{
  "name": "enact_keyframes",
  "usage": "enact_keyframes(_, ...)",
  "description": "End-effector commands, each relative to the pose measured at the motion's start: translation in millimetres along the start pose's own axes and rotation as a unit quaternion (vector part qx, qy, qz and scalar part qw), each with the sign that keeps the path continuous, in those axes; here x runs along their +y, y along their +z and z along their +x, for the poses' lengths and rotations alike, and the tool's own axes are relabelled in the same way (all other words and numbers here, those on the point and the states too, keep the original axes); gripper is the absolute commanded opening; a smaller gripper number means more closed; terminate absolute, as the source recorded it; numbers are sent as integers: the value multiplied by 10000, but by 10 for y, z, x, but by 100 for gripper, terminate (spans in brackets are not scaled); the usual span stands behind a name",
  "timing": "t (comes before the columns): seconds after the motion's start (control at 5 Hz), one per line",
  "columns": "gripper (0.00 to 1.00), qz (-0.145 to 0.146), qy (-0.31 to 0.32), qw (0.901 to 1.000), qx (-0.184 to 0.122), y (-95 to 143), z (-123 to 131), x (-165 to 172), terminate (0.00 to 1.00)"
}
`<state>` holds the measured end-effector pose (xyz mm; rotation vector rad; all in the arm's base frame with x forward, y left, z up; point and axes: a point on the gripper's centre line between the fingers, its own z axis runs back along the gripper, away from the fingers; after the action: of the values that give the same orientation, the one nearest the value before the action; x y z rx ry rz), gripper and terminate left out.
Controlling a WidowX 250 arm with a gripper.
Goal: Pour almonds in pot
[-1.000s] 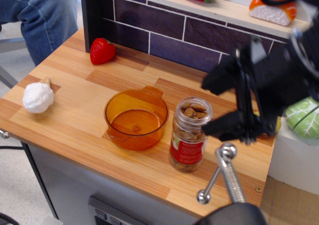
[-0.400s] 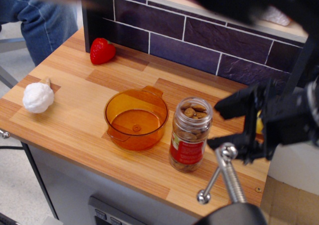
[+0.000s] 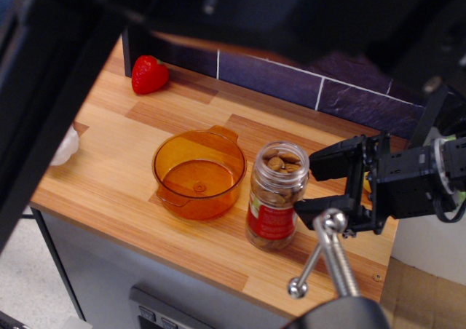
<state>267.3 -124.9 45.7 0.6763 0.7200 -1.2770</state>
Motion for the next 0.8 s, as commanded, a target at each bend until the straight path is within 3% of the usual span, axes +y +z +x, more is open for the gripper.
enact_keyframes(0.0,100,36,15,10000,59,-211,-103,-81,0)
enact_keyframes(0.6,100,18,53,9992,384,-398,-186,-90,0)
